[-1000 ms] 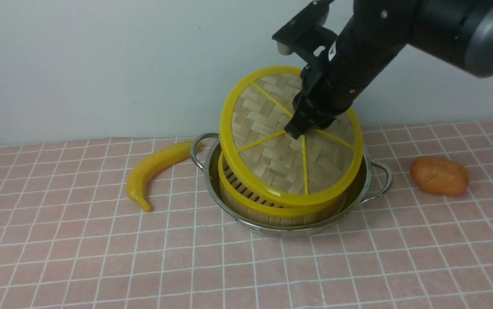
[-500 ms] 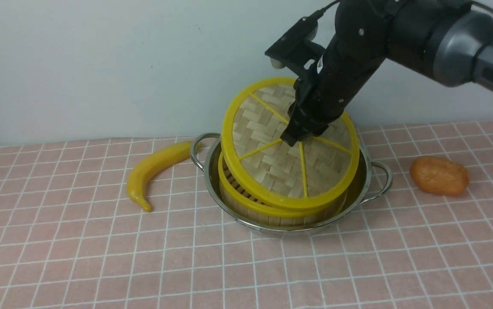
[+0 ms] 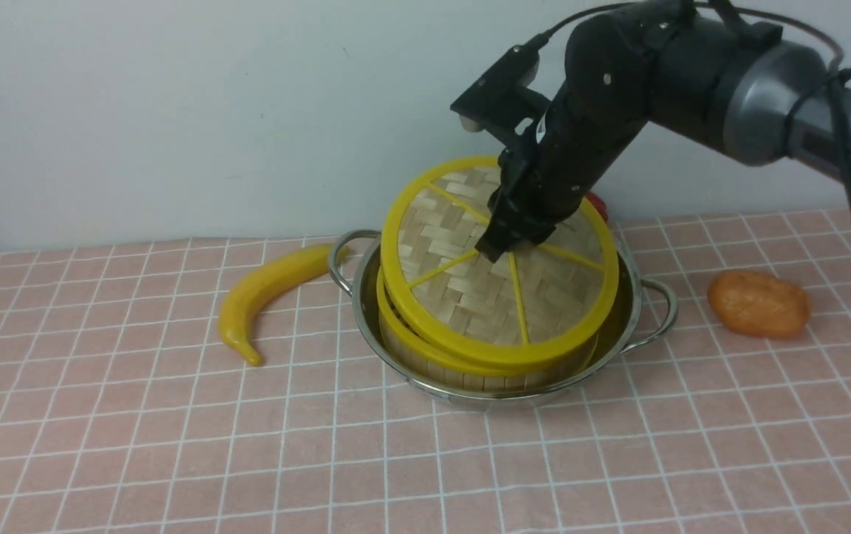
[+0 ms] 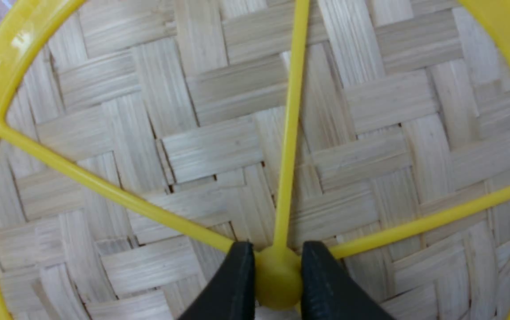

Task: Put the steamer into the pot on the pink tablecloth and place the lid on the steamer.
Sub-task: 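Place the bamboo steamer lid onto the steamer basket in the pot with the right gripper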

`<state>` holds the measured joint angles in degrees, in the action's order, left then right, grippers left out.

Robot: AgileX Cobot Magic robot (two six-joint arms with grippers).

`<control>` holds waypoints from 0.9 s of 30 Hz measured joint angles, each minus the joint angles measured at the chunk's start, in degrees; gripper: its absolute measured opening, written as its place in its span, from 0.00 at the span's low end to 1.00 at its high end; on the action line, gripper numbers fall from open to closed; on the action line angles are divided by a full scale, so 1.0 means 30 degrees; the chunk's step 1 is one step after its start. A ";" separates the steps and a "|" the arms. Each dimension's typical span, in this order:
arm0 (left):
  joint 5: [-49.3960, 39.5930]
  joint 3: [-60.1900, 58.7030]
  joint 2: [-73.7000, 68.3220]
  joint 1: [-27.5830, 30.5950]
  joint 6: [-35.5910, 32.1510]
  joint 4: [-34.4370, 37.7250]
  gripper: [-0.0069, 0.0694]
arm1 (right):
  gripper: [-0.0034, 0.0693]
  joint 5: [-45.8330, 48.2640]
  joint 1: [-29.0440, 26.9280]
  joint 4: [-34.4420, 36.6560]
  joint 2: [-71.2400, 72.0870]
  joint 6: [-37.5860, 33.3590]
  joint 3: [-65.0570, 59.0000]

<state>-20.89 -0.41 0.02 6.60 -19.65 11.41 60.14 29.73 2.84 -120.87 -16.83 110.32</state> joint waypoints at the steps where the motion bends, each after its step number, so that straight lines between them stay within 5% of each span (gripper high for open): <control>1: 0.0000 0.0000 0.0000 0.0000 0.0000 0.0000 0.41 | 0.25 -0.0225 0.0000 0.0017 -0.0105 0.0000 0.0000; 27: 0.0000 0.0000 0.0000 0.0000 0.0000 0.0000 0.41 | 0.25 -0.2001 0.0000 0.0512 -0.1545 -0.0495 0.0150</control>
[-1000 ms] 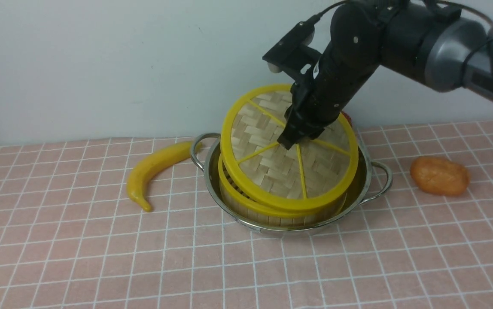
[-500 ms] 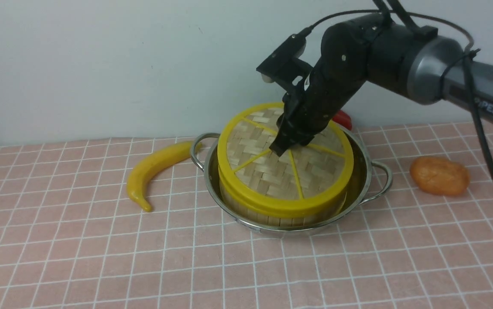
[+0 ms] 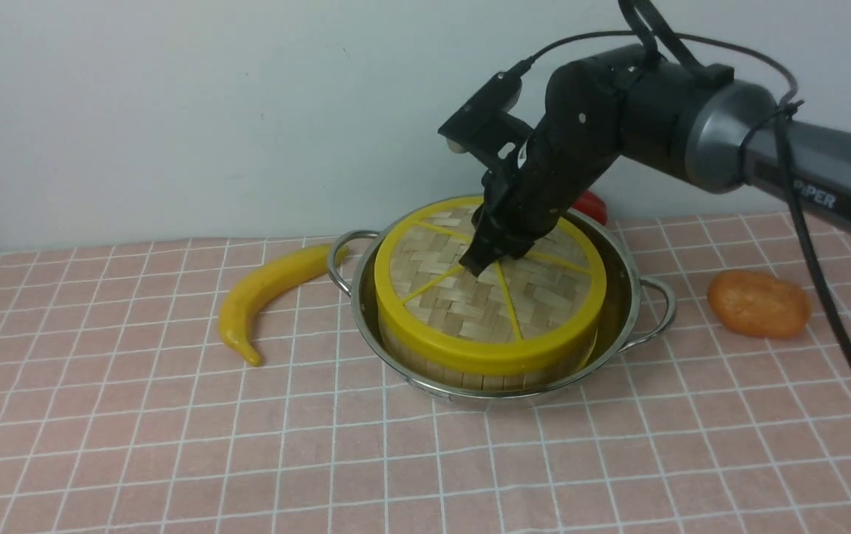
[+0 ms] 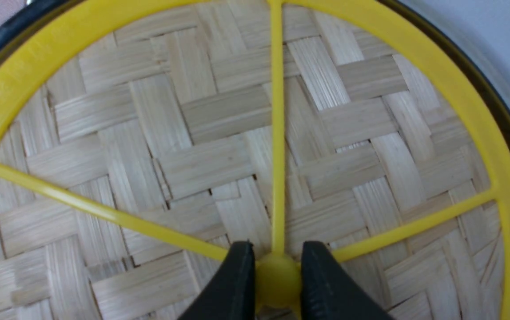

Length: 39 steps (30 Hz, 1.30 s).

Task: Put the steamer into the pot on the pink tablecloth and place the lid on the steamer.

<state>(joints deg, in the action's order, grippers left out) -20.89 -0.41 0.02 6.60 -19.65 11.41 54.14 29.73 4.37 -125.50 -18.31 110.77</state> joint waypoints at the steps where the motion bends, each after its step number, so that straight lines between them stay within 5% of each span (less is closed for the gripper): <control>1: 0.0000 0.0000 0.0000 0.0000 0.0000 0.0000 0.41 | 0.25 0.0022 0.0000 0.0000 0.0000 0.0000 0.0006; 3: 0.0000 0.0000 0.0000 0.0000 0.0000 0.0000 0.41 | 0.27 0.0037 0.0000 0.0000 0.0000 0.0021 0.0022; 11: 0.0000 0.0000 0.0000 0.0000 0.0000 0.0000 0.41 | 0.70 0.1402 0.0000 -0.1659 0.2133 0.0926 0.0022; 14: 0.0000 0.0000 0.0000 0.0000 0.0000 0.0000 0.41 | 0.71 0.1519 0.0000 -0.2462 0.3710 0.1823 0.0022; 19: 0.0000 0.0000 0.0000 0.0000 0.0000 0.0000 0.41 | 0.44 0.1499 0.0000 -0.3390 0.6931 0.4702 0.0022; 20: 0.0000 0.0000 0.0000 0.0000 0.0000 0.0000 0.41 | 0.23 0.1499 0.0000 -0.3459 0.8081 0.5747 0.0022; 23: 0.0000 0.0000 0.0000 0.0000 0.0000 0.0000 0.41 | 0.04 0.1499 0.0000 -0.2945 0.9926 0.7688 0.0022; 33: 0.0000 0.0000 0.0000 0.0000 0.0000 0.0000 0.41 | 0.03 0.1499 0.0000 0.0174 1.1915 0.8784 0.0022; 39: 0.0000 0.0000 0.0000 0.0000 0.0000 0.0000 0.41 | 0.04 0.1456 0.0000 -0.0338 1.1950 0.8817 -0.0181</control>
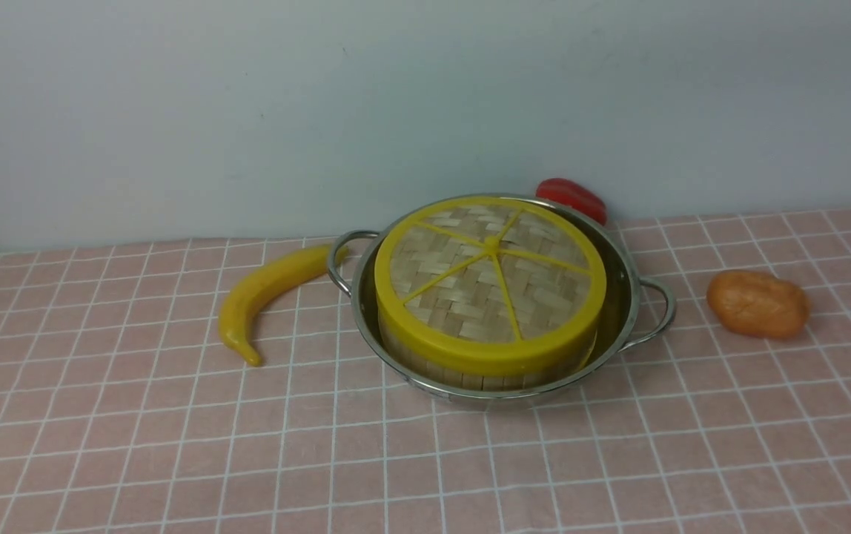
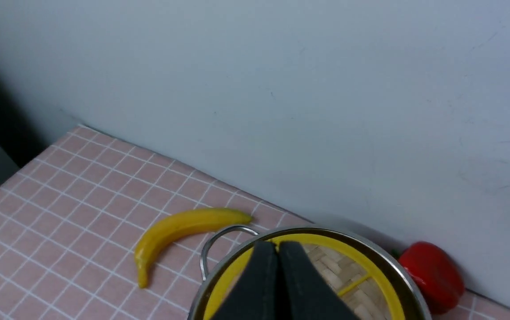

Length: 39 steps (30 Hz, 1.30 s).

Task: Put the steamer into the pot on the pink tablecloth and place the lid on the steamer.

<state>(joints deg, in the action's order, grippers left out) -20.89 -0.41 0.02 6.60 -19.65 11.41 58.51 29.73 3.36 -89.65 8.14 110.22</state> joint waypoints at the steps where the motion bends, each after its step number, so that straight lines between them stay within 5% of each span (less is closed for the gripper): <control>1: 0.0000 0.0000 0.0000 0.0000 0.0000 0.0000 0.41 | 0.04 -0.0155 0.0000 -0.0418 0.0069 0.0000 -0.0214; 8: 0.0000 0.0000 0.0000 0.0000 0.0000 0.0000 0.41 | 0.05 -0.5947 -0.1280 -0.2712 0.3427 0.0444 -0.7525; 18: 0.0000 0.0000 0.0000 0.0000 0.0000 0.0000 0.41 | 0.08 -1.3303 -0.7854 -0.0355 1.4306 0.1066 -2.3345; 29: 0.0000 0.0000 0.0000 0.0000 0.0000 0.0000 0.41 | 0.11 -1.5150 -0.9017 -0.0439 2.7098 0.1126 -3.4780; 39: 0.0000 0.0000 0.0000 0.0000 0.0000 0.0000 0.41 | 0.14 -1.2638 -0.9017 0.0771 2.9777 0.1669 -3.6907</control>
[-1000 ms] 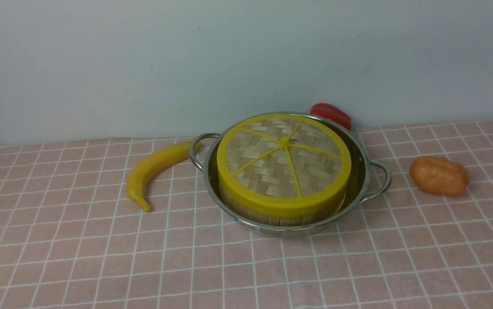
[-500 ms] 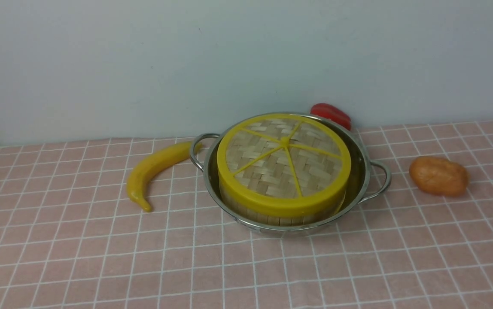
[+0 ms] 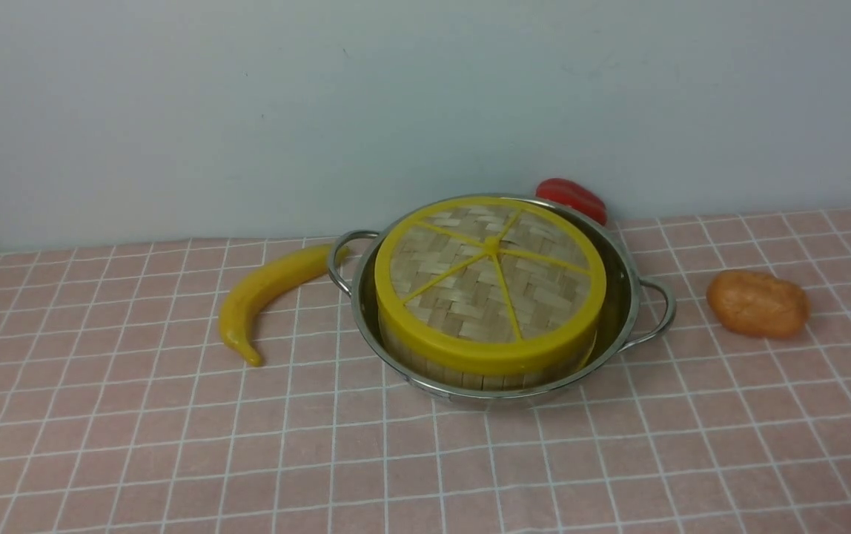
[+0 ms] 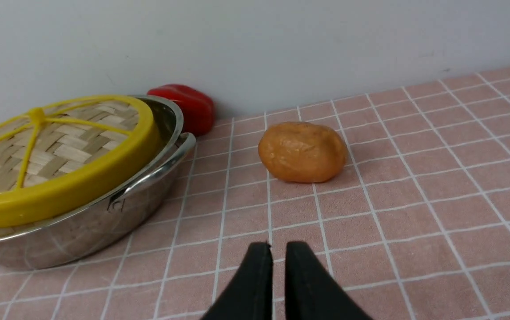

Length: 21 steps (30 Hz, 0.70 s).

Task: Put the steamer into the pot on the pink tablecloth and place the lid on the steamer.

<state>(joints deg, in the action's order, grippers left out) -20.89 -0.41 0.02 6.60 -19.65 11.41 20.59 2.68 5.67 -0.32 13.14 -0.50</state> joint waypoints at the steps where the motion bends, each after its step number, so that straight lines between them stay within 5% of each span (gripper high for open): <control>1: 0.0000 0.0000 0.0000 0.0000 0.0000 0.0000 0.41 | 0.14 0.0000 0.0000 0.0000 0.0000 -0.0065 0.0000; 10: 0.0000 0.0000 0.0000 0.0000 0.0000 0.0000 0.41 | 0.19 -0.0263 0.0000 -0.1033 0.0000 -0.3086 0.0000; 21: 0.0014 0.0000 0.0000 0.0000 0.0000 0.0000 0.41 | 0.22 -0.1170 -0.0466 -0.1248 -0.1573 -0.3413 0.0000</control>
<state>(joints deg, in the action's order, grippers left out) -20.85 -0.41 0.02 6.60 -19.65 11.41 17.08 1.28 1.93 -5.04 2.91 -0.50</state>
